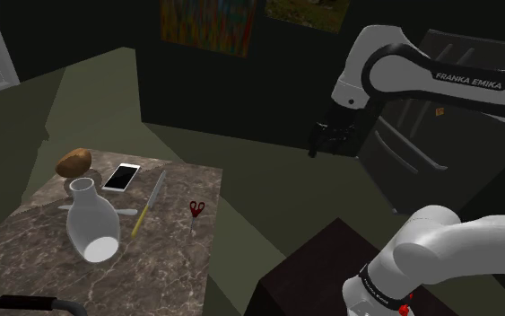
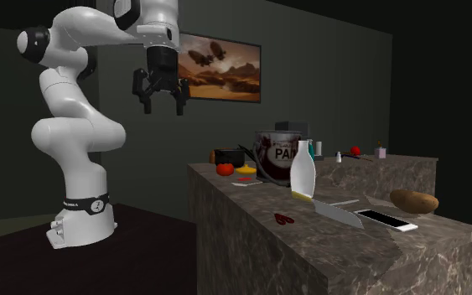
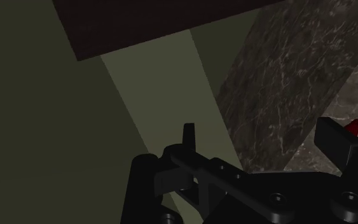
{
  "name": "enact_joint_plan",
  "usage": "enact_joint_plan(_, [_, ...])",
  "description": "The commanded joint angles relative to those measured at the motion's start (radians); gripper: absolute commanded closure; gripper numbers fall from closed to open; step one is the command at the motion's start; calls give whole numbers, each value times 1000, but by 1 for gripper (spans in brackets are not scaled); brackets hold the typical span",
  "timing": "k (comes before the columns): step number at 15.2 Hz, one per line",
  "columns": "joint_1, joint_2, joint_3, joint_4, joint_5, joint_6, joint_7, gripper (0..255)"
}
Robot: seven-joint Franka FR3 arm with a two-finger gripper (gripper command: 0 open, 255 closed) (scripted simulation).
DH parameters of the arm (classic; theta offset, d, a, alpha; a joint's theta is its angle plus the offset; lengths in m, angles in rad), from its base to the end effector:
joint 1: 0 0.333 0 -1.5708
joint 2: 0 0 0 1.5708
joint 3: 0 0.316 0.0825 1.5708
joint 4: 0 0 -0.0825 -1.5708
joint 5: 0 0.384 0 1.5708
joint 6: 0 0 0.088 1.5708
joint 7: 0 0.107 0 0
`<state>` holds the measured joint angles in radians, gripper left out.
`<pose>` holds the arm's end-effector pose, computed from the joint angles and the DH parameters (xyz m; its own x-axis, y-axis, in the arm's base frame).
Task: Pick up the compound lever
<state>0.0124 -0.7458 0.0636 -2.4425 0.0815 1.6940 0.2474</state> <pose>0.3239 0.0362 0.5469 0.9803 -0.1970 -0.0128 -0.1973 -0.9797 -0.0357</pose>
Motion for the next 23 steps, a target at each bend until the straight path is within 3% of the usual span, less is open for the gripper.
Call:
enact_joint_plan(1, [6,36,35,-16,23,53,49,0])
enact_joint_plan(13, [25,388,246,22,88,369,352,0])
enact_joint_plan(18, [22,582,319,101,48,479,495,0])
enact_joint_plan(23, [33,792,360,214,-42,561,656,0])
